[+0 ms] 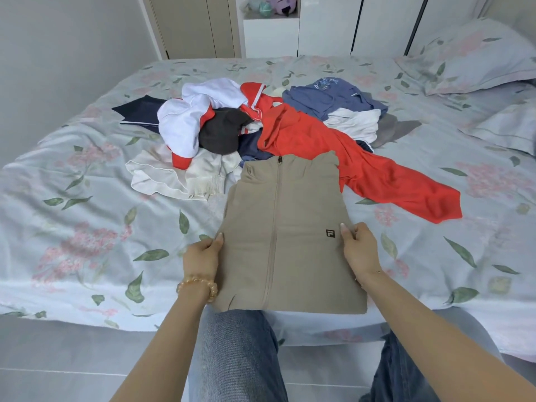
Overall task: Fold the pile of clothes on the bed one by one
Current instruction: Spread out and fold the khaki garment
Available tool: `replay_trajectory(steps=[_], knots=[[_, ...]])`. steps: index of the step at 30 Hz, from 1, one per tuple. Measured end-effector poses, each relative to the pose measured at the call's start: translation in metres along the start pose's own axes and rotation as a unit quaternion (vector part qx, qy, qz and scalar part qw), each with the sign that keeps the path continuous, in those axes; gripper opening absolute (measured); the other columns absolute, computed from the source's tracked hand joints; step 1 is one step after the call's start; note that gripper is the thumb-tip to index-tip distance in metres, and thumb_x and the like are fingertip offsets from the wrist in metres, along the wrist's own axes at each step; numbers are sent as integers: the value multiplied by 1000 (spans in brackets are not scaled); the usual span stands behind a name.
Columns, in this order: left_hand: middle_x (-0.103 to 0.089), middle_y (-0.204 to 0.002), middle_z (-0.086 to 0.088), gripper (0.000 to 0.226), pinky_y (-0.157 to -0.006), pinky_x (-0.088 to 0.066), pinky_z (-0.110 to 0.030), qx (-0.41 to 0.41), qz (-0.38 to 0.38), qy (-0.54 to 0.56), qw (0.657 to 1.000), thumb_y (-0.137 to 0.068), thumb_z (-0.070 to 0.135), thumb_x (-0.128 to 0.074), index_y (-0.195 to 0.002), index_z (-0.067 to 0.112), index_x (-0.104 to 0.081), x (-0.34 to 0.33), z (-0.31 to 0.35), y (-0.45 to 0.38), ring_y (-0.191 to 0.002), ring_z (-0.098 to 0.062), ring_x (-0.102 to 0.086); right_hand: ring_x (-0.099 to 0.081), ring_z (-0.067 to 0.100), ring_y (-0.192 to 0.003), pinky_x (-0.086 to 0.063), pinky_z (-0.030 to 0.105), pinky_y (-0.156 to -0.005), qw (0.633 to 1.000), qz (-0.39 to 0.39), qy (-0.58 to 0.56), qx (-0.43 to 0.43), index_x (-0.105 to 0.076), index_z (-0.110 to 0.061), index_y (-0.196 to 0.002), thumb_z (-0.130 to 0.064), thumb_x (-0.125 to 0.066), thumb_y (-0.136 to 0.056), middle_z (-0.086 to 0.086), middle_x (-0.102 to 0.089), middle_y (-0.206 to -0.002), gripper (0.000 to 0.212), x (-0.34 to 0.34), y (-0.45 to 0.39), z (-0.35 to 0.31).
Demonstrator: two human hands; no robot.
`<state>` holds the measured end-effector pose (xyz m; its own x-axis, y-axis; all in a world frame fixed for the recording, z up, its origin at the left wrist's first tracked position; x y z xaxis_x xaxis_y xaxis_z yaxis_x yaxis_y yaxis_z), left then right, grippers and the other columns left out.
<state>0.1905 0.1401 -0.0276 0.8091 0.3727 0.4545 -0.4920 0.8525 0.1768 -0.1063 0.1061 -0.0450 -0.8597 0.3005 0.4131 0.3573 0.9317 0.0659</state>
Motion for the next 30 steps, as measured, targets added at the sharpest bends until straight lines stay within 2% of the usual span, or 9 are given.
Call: replay_trajectory(steps=[4, 7, 10, 13, 17, 20, 22, 26, 30], knots=[[-58, -83, -1, 19, -71, -39, -30, -30, -6, -74, 997, -93, 28, -55, -88, 10, -60, -10, 17, -15, -81, -23, -52, -52, 25, -74, -43, 35, -68, 997, -42, -44, -55, -48, -9, -78, -30, -54, -95, 4, -54, -77, 27, 0, -15, -3], [-57, -102, 4, 36, -83, -41, -29, -10, -33, -54, 998, -87, 44, -61, -111, 18, -54, -24, 44, -42, -94, -19, -54, -66, 18, -86, -53, 34, -80, 991, -73, -78, -79, -66, -14, -92, -43, -60, -90, 0, -69, -92, 30, -3, -39, -19], [-54, -75, 2, 40, -65, -38, -27, -52, -63, -168, 982, -88, 50, -59, -76, 13, -52, -45, 58, -65, -80, -21, -52, -67, 21, -93, -54, 38, -86, 992, -89, -56, -73, -68, -9, -93, -54, -63, -83, 4, -72, -96, 47, -16, -62, -31], [-43, -57, -1, 47, -52, -27, -29, -111, -10, -178, 978, -92, 36, -58, -58, 10, -39, -55, 62, -79, -69, -24, -46, -65, 22, -98, -51, 35, -88, 997, -57, -38, -42, -66, -8, -100, -43, -65, -88, 4, -70, -101, 38, -33, -73, -34], [-40, -59, -2, 41, -53, -32, -29, -123, -34, 121, 984, -94, 28, -59, -59, 9, -47, -51, 74, -79, -59, -15, -36, -65, 12, -96, -51, 31, -89, 981, -54, -182, 36, -69, -18, -94, -35, -54, -98, -5, -71, -95, 23, -36, -69, -40], [-61, -72, -4, 26, -66, -50, -26, -21, -76, 301, 950, -95, 19, -58, -70, 12, -62, -51, 73, -83, -69, -15, -55, -65, 11, -97, -51, 26, -88, 966, -65, -241, 66, -69, -14, -100, -35, -43, -103, 0, -72, -104, 33, -35, -72, -35], [-60, -74, -3, 24, -67, -48, -28, 22, -58, 200, 978, -94, 22, -59, -71, 15, -60, -58, 54, -95, -77, -21, -56, -63, 12, -88, -51, 30, -83, 981, -55, -183, 44, -66, -14, -87, -34, -40, -104, 0, -70, -92, 36, -39, -79, -26], [-70, -96, -9, 13, -88, -49, -31, 32, -11, 73, 997, -89, 25, -66, -84, 12, -67, -62, 34, -102, -97, -26, -63, -57, 22, -94, -46, 36, -87, 997, -3, -72, -15, -64, -7, -94, -26, -41, -103, 10, -66, -99, 31, -41, -85, -10], [-67, -103, -1, 32, -91, -47, -31, 19, -34, 9, 999, -87, 37, -65, -104, 10, -66, -44, 31, -79, -101, -21, -62, -49, 18, -77, -39, 29, -71, 986, -34, -132, -97, -58, -8, -77, -41, -58, -89, 10, -57, -76, 35, -27, -68, -6]])
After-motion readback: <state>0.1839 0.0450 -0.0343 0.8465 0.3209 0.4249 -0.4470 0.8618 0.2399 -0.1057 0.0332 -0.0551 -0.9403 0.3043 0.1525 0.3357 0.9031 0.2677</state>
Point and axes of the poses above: each hand's wrist, its own y-axis away from the middle knuckle, its own x-axis out of the back of the hand, z = x × y, the point moved 1 cm from there along -y, towards the middle knuckle
